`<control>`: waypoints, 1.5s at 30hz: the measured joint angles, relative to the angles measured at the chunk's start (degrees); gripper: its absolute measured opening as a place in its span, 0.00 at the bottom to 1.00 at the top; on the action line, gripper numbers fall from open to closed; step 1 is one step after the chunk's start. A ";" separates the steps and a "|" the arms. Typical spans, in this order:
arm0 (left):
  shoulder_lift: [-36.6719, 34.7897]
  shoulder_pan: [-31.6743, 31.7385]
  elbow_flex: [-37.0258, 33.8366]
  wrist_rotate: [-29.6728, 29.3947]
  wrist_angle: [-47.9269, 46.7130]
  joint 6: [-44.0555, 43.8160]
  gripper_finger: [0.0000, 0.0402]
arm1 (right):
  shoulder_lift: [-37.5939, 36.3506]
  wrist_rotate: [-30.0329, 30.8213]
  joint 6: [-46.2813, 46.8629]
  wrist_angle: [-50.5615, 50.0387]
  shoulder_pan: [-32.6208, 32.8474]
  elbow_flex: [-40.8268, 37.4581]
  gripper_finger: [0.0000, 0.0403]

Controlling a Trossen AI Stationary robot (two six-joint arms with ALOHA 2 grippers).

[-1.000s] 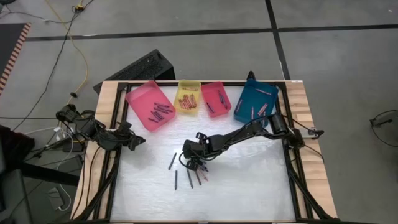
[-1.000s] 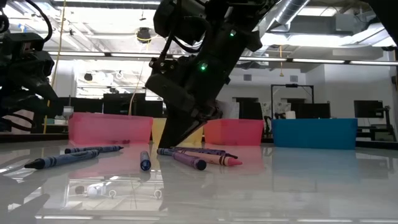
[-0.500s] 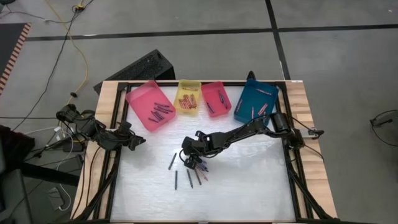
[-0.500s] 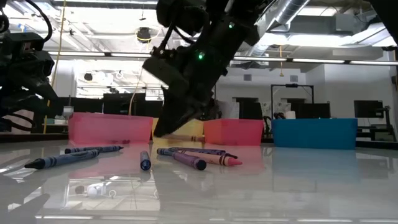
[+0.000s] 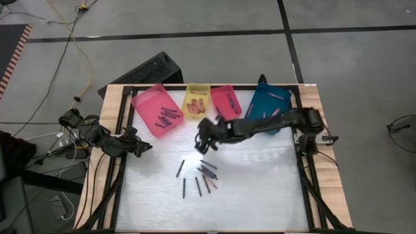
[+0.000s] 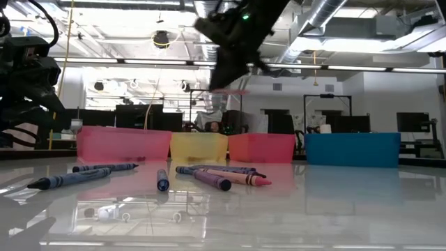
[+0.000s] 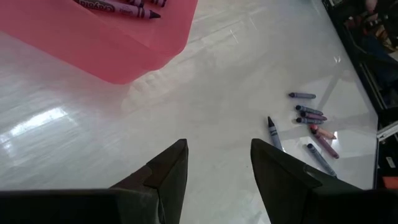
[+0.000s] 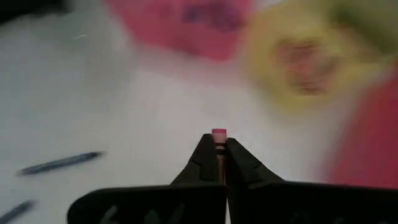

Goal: Sort crayons
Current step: Put the pink crayon into the blue bin

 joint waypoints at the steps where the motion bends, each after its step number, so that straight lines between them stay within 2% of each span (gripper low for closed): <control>1: 0.00 0.01 0.00 0.00 -0.03 0.00 0.41 | -1.08 1.94 0.54 -2.08 -0.54 0.00 0.01; 6: 0.00 0.01 0.00 -0.06 0.00 0.00 0.41 | -6.65 10.03 4.10 -15.07 -3.22 0.01 0.01; 10: -0.01 0.00 0.01 0.02 -0.02 -0.01 0.41 | -9.44 15.42 11.56 -28.67 -5.16 0.00 0.01; 16: 0.00 0.00 0.01 0.04 -0.02 0.00 0.41 | -9.83 22.60 25.82 -47.04 -6.81 0.00 0.01; 19: 0.00 -0.01 0.01 0.02 -0.02 0.00 0.41 | -9.83 24.69 29.94 -51.65 -7.57 -1.66 0.01; 27: -0.01 0.00 0.00 0.02 0.00 0.00 0.41 | -16.09 23.98 37.37 -47.04 -11.88 -16.91 0.01; 38: 0.00 0.01 0.02 0.00 0.00 -0.02 0.41 | -27.19 21.73 39.37 -23.73 -19.71 -33.02 0.01; 45: 0.00 0.01 0.00 0.00 0.00 -0.01 0.41 | -30.07 19.04 39.34 -15.78 -25.50 -38.99 0.01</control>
